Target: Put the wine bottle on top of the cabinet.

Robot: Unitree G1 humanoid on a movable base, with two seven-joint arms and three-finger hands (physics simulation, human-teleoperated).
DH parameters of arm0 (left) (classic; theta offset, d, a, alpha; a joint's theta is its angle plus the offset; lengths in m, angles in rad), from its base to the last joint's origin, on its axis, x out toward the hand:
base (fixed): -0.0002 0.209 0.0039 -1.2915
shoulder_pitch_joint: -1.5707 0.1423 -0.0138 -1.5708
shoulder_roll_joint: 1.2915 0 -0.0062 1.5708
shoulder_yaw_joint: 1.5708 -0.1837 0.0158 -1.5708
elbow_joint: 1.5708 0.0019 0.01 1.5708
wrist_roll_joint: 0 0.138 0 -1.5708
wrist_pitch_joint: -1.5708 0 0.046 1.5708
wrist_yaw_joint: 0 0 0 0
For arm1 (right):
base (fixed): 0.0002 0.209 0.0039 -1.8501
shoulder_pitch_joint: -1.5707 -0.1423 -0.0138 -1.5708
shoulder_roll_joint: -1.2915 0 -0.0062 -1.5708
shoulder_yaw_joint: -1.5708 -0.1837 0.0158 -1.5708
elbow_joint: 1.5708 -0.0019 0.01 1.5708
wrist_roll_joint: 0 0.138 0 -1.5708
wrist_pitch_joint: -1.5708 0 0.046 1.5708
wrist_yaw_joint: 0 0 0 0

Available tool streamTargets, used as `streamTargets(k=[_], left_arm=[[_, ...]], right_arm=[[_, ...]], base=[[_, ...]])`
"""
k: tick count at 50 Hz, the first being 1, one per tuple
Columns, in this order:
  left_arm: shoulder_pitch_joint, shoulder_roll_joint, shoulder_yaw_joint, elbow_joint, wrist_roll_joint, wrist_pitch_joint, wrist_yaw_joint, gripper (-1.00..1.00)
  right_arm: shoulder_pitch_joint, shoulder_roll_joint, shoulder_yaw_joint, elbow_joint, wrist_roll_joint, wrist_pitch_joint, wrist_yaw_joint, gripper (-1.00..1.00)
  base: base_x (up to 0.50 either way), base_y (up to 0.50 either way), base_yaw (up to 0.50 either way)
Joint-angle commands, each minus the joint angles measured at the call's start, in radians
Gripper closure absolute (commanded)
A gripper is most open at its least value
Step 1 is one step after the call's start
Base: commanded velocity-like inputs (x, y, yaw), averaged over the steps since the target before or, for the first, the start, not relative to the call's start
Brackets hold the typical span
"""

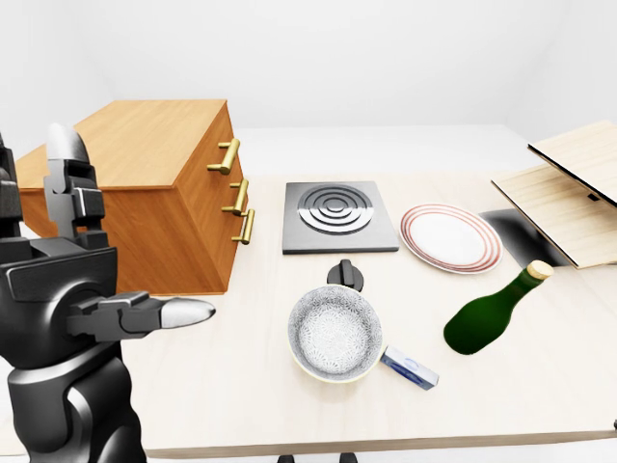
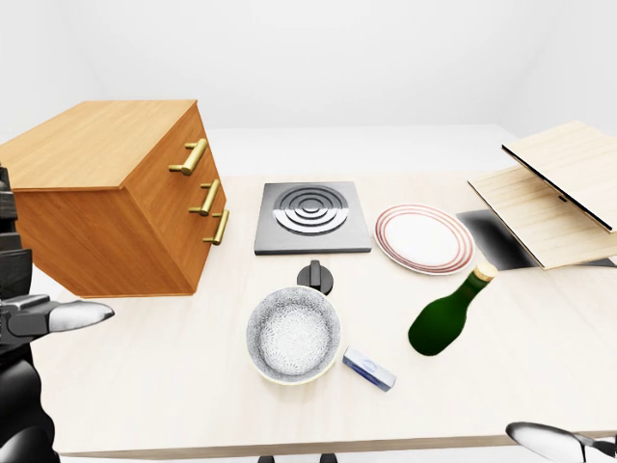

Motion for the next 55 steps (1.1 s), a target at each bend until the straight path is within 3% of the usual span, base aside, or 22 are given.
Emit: streamTargets(k=[1,9,22,39,48,55], left_arm=[[-0.003,-0.002,-0.012,0.014,0.013,0.0,0.0,-1.0],[0.006,-0.007,-0.012,0.011,0.021,0.0,-0.008,-1.0],[0.004,-0.011,-0.024,0.001,0.032,0.0,-0.006,-1.0],[0.016,-0.02,-0.032,0.017,0.055,0.0,-0.022,-1.0],[0.017,-0.022,-0.036,0.032,0.066,0.0,-0.027,-1.0],[0.01,-0.017,-0.026,0.016,0.056,0.0,-0.022,-1.0]], right_arm=[[-0.156,0.099,-0.059,0.0,-0.057,0.0,0.117,-1.0],[-0.178,0.136,-0.076,0.0,-0.084,0.0,0.157,-1.0],[-0.209,0.252,-0.113,0.0,-0.15,0.0,0.278,-1.0],[-0.361,0.333,-0.085,0.0,-0.321,0.0,0.388,-1.0],[-0.451,0.414,-0.111,0.0,-0.416,0.0,0.491,-1.0],[-0.485,0.438,-0.125,0.005,-0.439,0.0,0.525,-1.0]], base=[[0.0,0.0,0.0],[0.0,0.0,0.0],[0.0,0.0,0.0],[0.0,0.0,0.0],[0.0,0.0,0.0],[0.0,0.0,0.0]])
